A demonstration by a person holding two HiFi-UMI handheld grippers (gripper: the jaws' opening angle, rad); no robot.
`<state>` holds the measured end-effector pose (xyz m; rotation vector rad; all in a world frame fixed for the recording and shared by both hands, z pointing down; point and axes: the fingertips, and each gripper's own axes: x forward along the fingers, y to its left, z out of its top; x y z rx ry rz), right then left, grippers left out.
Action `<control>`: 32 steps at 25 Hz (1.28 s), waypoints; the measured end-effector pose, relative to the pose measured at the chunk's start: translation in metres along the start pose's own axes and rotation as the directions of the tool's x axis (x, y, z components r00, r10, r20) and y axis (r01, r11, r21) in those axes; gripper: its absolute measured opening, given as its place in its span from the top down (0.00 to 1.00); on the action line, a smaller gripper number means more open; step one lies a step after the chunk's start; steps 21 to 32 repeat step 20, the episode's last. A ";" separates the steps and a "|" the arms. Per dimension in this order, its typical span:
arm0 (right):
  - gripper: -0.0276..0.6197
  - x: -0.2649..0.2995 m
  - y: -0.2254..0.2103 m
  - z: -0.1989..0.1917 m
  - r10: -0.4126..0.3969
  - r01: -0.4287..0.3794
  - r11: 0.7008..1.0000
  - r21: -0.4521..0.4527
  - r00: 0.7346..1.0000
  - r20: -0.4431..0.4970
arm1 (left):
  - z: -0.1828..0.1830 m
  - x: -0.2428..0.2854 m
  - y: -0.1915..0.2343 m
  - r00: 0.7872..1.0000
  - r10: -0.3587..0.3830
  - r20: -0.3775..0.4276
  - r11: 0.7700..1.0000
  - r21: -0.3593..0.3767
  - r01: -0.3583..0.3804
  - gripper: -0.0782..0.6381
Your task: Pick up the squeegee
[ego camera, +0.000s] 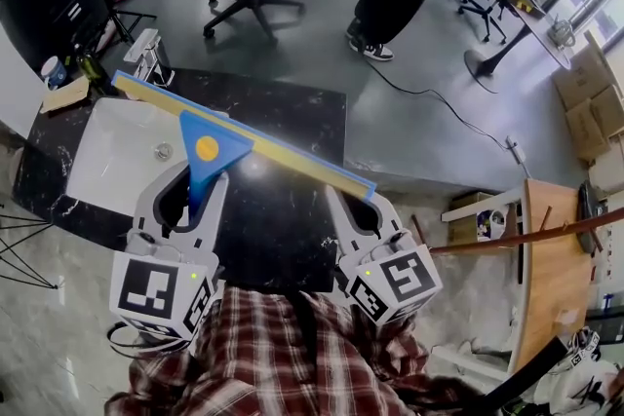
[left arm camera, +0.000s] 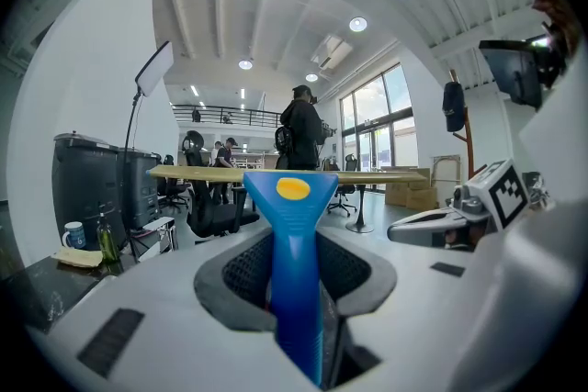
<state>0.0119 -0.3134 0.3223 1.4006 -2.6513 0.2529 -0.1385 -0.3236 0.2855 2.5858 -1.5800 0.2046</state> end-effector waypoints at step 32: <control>0.94 0.004 0.008 0.000 0.019 -0.019 1.000 -0.008 1.000 -0.005 | 0.000 -0.002 -0.002 1.000 -0.016 -0.007 1.000 0.014 0.016 0.70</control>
